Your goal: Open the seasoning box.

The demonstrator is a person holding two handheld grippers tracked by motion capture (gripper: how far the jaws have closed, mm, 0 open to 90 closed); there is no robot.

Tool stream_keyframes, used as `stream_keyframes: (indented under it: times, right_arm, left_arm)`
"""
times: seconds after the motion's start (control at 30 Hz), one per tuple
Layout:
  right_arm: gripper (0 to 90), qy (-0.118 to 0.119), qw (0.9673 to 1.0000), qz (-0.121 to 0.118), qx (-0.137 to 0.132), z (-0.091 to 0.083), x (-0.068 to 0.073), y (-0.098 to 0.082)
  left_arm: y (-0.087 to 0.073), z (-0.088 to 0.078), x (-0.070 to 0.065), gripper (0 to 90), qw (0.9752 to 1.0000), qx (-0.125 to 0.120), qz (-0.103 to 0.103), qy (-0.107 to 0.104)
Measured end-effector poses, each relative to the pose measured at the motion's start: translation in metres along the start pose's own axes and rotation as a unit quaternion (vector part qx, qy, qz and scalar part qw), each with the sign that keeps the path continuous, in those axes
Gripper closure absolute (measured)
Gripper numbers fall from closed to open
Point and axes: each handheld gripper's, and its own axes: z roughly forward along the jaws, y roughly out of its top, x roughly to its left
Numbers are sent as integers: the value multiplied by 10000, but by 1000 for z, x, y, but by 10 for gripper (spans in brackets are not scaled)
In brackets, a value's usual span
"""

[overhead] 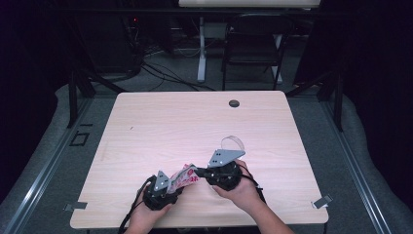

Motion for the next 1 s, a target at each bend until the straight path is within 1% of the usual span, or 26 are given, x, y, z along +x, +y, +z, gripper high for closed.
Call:
stream_keyframes:
  times: [0.1, 0.2, 0.23, 0.3, 0.33, 0.37, 0.4, 0.47, 0.5, 0.63, 0.73, 0.8, 0.87, 0.9, 0.93, 0.97, 1.0]
  right_arm:
    - [900, -2, 10000, 0, -8, 0, 0, 0]
    - [900, 0, 10000, 7, -21, -1, 0, 0]
    - [900, -8, 10000, 3, -19, -1, -1, 0]
    - [889, 60, 9999, 69, -83, -2, -1, 0]
    - [883, 77, 9999, 60, -80, -2, -1, 1]
    - [877, 80, 9999, 42, -79, -3, -1, 1]
    - [871, 97, 9999, 52, -110, -3, -1, 1]
    - [855, 124, 9999, 27, -112, -5, -1, 2]
    - [847, 131, 9998, 27, -123, -5, -1, 2]
    - [801, 114, 9998, -16, -145, -7, 0, 4]
    - [750, 93, 9998, -59, -178, -9, 0, 5]
    - [715, 91, 9997, -109, -200, -9, 1, 6]
    - [676, 172, 9996, -120, -198, -9, 1, 6]
    - [664, 164, 9996, -135, -204, -9, 2, 6]
    - [649, 167, 9995, -177, -203, -8, 3, 6]
    - [640, 169, 9995, -189, -203, -8, 3, 6]
    - [629, 184, 9994, -227, -188, -7, 4, 6]
  left_arm:
    - [1, -2, 0, 581, 10000, 39, 31, 43]
    - [3, -3, -1, 583, 9998, 44, 115, 123]
    - [4, -4, -1, 583, 9997, 31, 156, 178]
    - [4, -6, -1, 584, 9993, 29, 231, 291]
    - [5, -7, -1, 584, 9990, 2, 258, 372]
    - [6, -8, 0, 585, 9989, -14, 254, 402]
    - [6, -9, 0, 585, 9988, -63, 204, 437]
    - [7, -12, 2, 586, 9981, -76, 265, 551]
    - [7, -13, 2, 587, 9974, -99, 298, 648]
    - [8, -17, 3, 588, 9958, -164, 331, 839]
    - [9, -20, 3, 589, 9936, -165, 477, 1012]
    - [10, -21, 2, 589, 9916, -164, 631, 1118]
    - [11, -22, 1, 589, 9908, -203, 681, 1152]
    - [11, -23, 0, 590, 9898, -215, 737, 1200]
    - [11, -23, 0, 590, 9894, -209, 768, 1217]
    - [11, -23, -1, 590, 9883, -211, 835, 1262]
    - [12, -23, -2, 590, 9878, -203, 857, 1284]
